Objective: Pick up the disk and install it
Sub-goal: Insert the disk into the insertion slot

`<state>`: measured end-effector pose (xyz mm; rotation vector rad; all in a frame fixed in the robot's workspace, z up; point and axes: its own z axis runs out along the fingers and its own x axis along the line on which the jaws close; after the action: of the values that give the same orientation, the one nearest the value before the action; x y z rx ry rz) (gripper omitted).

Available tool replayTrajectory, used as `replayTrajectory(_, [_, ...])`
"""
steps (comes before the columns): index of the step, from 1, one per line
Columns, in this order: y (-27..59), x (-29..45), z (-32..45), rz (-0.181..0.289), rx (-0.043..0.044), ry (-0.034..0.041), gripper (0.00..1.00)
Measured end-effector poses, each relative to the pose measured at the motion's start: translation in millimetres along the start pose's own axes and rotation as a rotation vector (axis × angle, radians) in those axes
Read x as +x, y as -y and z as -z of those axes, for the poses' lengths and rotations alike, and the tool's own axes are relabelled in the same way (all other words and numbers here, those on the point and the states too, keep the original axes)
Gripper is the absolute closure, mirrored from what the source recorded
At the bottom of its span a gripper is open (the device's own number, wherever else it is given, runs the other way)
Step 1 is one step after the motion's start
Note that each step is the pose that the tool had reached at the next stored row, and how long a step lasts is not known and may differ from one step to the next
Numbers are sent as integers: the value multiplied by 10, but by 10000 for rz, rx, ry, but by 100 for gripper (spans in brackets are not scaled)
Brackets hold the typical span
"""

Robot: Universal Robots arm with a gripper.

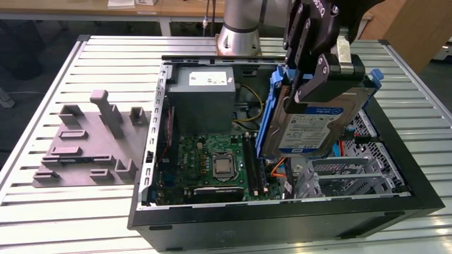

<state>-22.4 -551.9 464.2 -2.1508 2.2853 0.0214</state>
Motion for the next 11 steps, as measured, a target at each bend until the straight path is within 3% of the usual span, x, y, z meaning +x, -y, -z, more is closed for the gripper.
replayTrajectory(5, [2,6,-1,0,0,1,64])
replayTrajectory(11, [15,91,-3,0,0,0,64])
